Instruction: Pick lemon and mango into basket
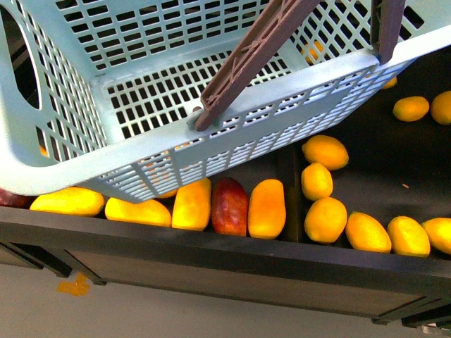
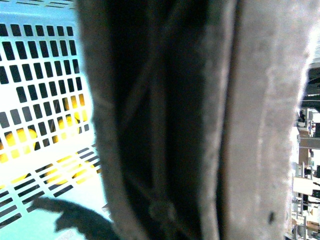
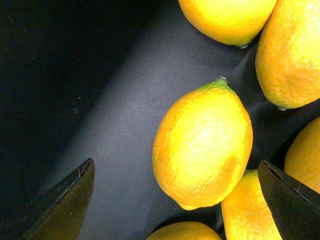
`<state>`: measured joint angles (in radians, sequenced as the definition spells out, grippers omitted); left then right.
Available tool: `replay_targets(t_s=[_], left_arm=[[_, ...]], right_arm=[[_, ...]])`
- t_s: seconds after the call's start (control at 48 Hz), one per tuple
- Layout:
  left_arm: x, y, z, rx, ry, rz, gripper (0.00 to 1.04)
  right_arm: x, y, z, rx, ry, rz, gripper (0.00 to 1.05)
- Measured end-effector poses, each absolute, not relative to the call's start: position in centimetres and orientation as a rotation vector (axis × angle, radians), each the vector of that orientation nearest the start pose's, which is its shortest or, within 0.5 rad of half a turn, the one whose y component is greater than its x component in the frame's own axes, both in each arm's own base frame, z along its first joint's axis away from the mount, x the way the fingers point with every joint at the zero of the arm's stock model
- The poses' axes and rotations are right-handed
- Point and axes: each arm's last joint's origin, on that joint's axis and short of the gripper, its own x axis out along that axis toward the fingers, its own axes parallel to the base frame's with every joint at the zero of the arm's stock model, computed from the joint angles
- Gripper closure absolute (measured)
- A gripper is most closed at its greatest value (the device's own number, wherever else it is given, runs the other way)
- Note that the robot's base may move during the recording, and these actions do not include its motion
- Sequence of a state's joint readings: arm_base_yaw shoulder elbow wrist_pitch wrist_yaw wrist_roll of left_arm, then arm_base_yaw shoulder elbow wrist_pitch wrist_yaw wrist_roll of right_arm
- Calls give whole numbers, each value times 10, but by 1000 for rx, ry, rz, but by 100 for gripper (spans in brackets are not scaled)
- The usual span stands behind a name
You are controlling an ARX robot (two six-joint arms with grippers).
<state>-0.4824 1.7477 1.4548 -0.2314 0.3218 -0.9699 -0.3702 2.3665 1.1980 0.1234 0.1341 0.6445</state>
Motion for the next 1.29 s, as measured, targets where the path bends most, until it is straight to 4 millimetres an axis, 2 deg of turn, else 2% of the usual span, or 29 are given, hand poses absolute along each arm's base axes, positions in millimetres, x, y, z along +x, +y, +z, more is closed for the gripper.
replay_targets(t_s=[0.5,0.77,0.979,1.291], left_arm=[[351,-194,302,-850,869,-460,91],[351,-194,302,-851,870,-460,91],[351,-194,302,-850,869,-460,91],[351,-194,302,-850,869,-460,91]], right_arm=[[401,-160,-14,713,861,-824,9],[400,-163,-18,728,866,-836,9],[394,-157,-31,770,910,-816,9],[392,-158,-33,776,913,-817,9]])
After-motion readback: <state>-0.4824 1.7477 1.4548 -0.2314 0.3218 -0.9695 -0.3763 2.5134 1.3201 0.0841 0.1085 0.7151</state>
